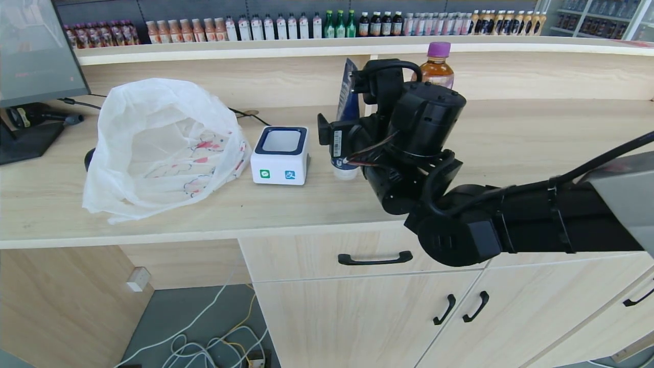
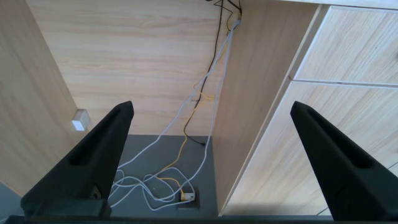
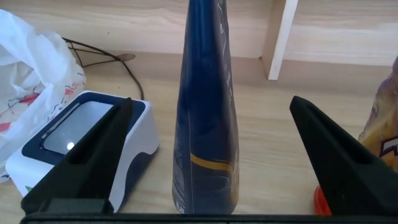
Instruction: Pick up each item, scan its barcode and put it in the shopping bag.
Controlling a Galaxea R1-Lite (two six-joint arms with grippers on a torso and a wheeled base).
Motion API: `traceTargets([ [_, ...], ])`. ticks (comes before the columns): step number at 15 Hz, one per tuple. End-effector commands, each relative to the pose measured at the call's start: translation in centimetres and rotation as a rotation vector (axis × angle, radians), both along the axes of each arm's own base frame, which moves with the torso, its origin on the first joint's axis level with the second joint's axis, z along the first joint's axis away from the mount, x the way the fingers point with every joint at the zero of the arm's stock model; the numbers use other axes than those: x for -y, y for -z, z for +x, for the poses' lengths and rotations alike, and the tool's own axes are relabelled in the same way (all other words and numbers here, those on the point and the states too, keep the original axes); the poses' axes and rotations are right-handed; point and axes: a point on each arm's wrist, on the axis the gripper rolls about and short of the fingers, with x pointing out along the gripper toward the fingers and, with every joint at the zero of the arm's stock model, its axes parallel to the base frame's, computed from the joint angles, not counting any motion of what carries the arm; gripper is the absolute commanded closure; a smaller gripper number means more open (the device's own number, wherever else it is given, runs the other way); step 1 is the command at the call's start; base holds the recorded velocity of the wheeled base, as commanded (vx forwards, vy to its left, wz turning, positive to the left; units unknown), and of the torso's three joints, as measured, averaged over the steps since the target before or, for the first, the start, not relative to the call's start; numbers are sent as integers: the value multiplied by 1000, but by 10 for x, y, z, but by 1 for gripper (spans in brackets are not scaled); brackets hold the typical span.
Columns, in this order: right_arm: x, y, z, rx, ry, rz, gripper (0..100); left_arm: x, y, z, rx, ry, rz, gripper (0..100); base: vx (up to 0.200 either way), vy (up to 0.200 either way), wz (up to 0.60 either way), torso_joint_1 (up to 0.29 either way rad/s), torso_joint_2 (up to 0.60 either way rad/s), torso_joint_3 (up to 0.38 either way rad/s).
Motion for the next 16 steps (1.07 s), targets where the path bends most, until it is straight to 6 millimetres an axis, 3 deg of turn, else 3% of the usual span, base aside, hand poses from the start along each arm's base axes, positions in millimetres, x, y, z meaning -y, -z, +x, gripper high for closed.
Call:
traceTargets([
  [1,0,0,9,-3,14,-3,0,0,0,0,0,-1,0,0,0,0,0,0,0,0],
  [5,1,-4,26,-4,32,3,0,0,0,0,0,-1,0,0,0,0,0,0,0,0],
  [16,1,10,37,-23,25,-16,0,0,0,0,0,-1,0,0,0,0,0,0,0,0],
])
